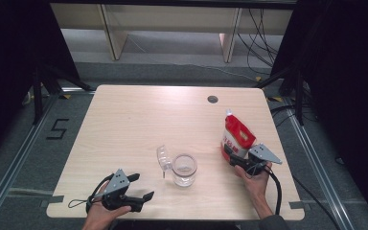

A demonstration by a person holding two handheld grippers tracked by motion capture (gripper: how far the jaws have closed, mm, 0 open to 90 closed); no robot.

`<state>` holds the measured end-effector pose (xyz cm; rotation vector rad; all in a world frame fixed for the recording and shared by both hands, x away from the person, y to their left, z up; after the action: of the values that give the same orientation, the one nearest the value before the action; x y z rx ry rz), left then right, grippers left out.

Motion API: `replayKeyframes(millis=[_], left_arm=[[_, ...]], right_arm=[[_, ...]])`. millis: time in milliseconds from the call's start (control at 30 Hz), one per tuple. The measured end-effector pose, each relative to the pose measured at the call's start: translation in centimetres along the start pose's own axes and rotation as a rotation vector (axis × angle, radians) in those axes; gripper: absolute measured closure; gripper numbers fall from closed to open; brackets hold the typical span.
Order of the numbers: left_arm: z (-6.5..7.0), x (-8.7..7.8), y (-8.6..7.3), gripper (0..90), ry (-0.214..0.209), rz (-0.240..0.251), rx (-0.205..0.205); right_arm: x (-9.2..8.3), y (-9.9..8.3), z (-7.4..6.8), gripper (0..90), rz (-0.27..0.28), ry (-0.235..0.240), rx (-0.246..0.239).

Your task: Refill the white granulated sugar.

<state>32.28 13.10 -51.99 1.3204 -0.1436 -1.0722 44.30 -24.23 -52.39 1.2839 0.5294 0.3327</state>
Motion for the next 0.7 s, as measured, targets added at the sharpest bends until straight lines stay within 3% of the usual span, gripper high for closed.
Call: replayKeyframes(millis=[133, 200, 333, 367, 433, 467, 500, 533, 700], left_arm=[[0.10, 0.00, -0.04, 16.8, 0.005, 0.003, -0.022], [0.00, 0.00, 0.02, 16.8, 0.000, 0.001, 0.001], [0.03, 0.01, 0.01, 16.9, -0.002, 0.000, 0.001], [0.15, 0.02, -0.08, 16.9, 0.000, -0.001, -0.021], [0.08, 0.01, -0.03, 17.2, -0.003, -0.003, 0.001], [0.05, 0.00, 0.01, 17.2, -0.004, -0.002, 0.007], [0.03, -0.01, 0.01, 17.2, -0.004, -0.002, 0.008], [0.17, 0.01, -0.08, 17.2, 0.000, -0.001, -0.023], [0.15, 0.00, -0.05, 17.3, -0.002, -0.001, -0.016]], right_arm=[[-0.10, -0.14, -0.04, 35.2, -0.012, -0.005, 0.013], [-0.06, -0.13, -0.05, 35.2, -0.005, -0.002, 0.016], [-0.05, -0.21, -0.05, 35.0, -0.006, 0.003, 0.017], [0.01, -0.19, -0.04, 35.2, 0.000, 0.001, 0.022], [0.13, -0.12, 0.19, 35.8, 0.016, -0.009, -0.009], [0.15, -0.14, 0.00, 35.8, 0.010, 0.005, 0.014], [0.23, -0.08, 0.08, 35.9, 0.028, 0.001, 0.003], [0.25, -0.09, 0.17, 35.9, 0.028, 0.004, -0.003], [0.28, -0.09, 0.21, 36.4, 0.034, 0.002, -0.007]])
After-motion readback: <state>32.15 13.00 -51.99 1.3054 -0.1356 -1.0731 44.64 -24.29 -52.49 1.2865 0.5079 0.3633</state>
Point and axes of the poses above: each handheld gripper's, and its own axes: x roughly forward along the jaws, y roughly out of its top, z roughly to its right, the point moved 5 cm from there along x, roughly forward along the jaws, and after that the axes turned 13 degrees about -x, right-handed, at the moved point
